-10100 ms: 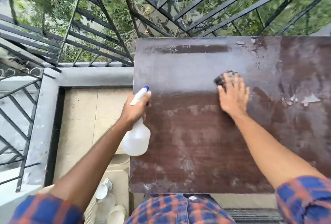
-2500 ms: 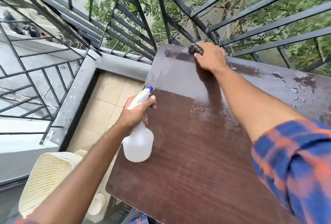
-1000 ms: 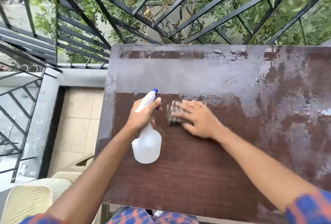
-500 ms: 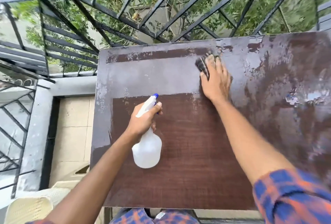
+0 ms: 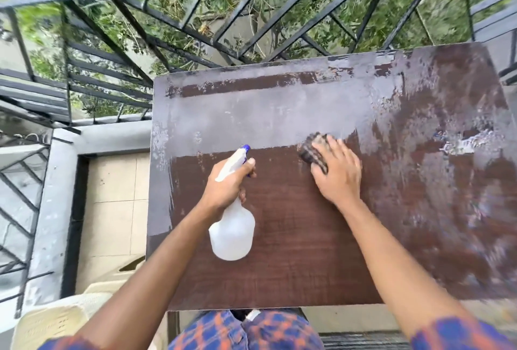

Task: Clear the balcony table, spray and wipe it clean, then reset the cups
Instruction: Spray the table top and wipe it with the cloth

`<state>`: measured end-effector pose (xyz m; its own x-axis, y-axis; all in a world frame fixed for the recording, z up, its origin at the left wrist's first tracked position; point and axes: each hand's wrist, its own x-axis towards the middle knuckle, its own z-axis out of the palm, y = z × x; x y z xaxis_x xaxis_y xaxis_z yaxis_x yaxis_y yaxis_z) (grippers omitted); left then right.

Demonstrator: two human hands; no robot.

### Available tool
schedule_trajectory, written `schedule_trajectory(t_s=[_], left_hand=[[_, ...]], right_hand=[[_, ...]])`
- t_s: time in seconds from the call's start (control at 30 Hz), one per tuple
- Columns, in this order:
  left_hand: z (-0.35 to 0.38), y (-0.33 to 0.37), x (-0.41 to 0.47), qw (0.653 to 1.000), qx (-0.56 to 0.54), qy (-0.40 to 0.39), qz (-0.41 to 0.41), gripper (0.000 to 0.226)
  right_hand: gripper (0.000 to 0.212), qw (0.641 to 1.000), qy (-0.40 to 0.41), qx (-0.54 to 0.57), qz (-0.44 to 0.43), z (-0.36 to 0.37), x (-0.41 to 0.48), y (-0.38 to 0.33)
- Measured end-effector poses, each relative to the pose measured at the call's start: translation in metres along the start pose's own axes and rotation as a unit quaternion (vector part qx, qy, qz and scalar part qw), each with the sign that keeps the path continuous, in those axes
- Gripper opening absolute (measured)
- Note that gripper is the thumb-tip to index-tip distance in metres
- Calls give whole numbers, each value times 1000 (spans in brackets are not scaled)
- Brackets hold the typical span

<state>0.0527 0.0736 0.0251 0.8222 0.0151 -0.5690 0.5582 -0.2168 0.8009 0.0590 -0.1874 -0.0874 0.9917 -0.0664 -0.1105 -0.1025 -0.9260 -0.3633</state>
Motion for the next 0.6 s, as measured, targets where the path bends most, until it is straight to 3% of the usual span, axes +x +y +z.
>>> schedule_trajectory(t_s=[0.13, 0.27, 0.43, 0.6], left_hand=[[-17, -9, -8, 999, -7, 32, 1, 29], [-31, -22, -12, 997, -47, 59, -6, 25], [-33, -35, -9, 994, -71, 79, -24, 26], [-28, -33, 4, 992, -90, 76, -35, 26]], right_hand=[[55, 999, -41, 19, 19, -18, 129, -29], [48, 992, -30, 69, 101, -27, 165, -72], [56, 999, 33, 18, -35, 9, 63, -71], [46, 994, 7, 7, -105, 20, -63, -33]])
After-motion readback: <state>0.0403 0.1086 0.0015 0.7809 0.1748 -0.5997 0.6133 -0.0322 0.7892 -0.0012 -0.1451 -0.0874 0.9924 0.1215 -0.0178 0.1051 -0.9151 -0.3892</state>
